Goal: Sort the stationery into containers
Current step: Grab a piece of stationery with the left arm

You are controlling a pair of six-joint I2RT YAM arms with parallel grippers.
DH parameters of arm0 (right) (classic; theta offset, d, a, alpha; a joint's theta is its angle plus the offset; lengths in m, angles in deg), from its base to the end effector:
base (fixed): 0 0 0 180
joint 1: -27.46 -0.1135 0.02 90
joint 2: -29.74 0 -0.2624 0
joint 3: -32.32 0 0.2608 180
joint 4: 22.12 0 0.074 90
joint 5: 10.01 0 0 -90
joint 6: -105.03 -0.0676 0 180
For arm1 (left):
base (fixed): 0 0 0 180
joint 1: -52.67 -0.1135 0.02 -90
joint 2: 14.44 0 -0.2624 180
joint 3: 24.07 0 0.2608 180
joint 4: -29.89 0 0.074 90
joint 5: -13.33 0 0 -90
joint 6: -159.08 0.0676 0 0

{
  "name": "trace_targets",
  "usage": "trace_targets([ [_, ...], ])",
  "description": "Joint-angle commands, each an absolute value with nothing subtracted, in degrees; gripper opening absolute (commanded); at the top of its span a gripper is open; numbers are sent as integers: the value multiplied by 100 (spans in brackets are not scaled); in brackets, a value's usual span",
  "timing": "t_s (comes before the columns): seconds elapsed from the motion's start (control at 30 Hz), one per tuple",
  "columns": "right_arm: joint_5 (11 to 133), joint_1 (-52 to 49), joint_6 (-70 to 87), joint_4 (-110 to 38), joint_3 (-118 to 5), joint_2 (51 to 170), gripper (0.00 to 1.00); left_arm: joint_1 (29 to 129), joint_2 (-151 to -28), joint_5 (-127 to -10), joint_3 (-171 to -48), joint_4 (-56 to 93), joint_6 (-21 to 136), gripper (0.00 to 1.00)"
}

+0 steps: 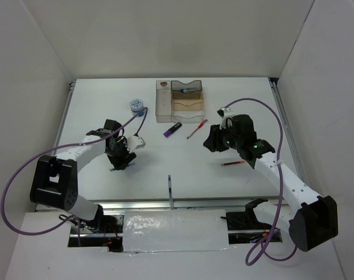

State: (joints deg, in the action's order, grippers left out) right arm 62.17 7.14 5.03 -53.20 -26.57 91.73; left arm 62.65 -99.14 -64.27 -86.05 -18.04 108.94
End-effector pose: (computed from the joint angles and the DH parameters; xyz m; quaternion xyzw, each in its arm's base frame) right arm 0.2476 0.1137 0.2533 -0.1507 0.8630 0.2530 0.4105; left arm 0.2759 -0.0633 0.1419 0.4294 0.8811 -0.0598 0.1889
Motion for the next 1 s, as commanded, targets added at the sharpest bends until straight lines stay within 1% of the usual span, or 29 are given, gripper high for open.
trace_targets([
  [0.0,6162,786,475,-5431,-2598,8994,47,6453,-10030,-6647,-8632,-1505,10872,63],
  [0.13,6171,821,423,-5370,-2563,8994,47,6585,-10197,-6762,-8553,-1409,10916,51],
  [0.3,6153,873,352,-5326,-2625,9073,47,6743,-10189,-6964,-8255,-1250,11056,42],
  [0.47,6346,918,141,-5370,-2747,9222,51,7147,-10127,-7183,-7939,-1110,11083,32],
  [0.5,6364,935,124,-5396,-2774,9249,51,7322,-10092,-7279,-7894,-1083,11074,27],
  [0.57,6425,944,141,-5510,-2827,9293,52,7499,-10048,-7368,-7815,-1039,11022,22],
  [0.6,6452,961,150,-5571,-2862,9363,52,7674,-10031,-7386,-7832,-1074,10960,15],
  [0.63,6487,953,159,-5676,-2879,9389,52,7754,-10031,-7369,-7867,-1092,10794,11],
  [0.67,6557,961,176,-5738,-2906,9416,52,7815,-10022,-7325,-8050,-1144,10688,8],
  [0.7,6610,962,176,-5800,-2949,9477,51,7912,-10048,-7263,-8191,-1284,10522,1],
  [0.73,6671,979,150,-5896,-2950,9495,51,7930,-10074,-7063,-8637,-1372,10085,0],
  [0.8,6795,1005,150,-6002,-2994,9591,50,7922,-10232,-6737,-9218,-1713,9356,0],
  [0.83,6821,1032,150,-6046,-3011,9609,50,7921,-10302,-6614,-9839,-1794,9064,0],
  [0.9,6856,1076,141,-6116,-3081,9688,49,7921,-10557,-6288,-10536,-1944,8572,0],
  [0.93,6857,1102,132,-6204,-3117,9776,49,7921,-10654,-6235,-11175,-1997,8082,0],
  [0.97,6839,1137,141,-6222,-3160,9820,48,7921,-10733,-6243,-11529,-2015,7851,0],
])
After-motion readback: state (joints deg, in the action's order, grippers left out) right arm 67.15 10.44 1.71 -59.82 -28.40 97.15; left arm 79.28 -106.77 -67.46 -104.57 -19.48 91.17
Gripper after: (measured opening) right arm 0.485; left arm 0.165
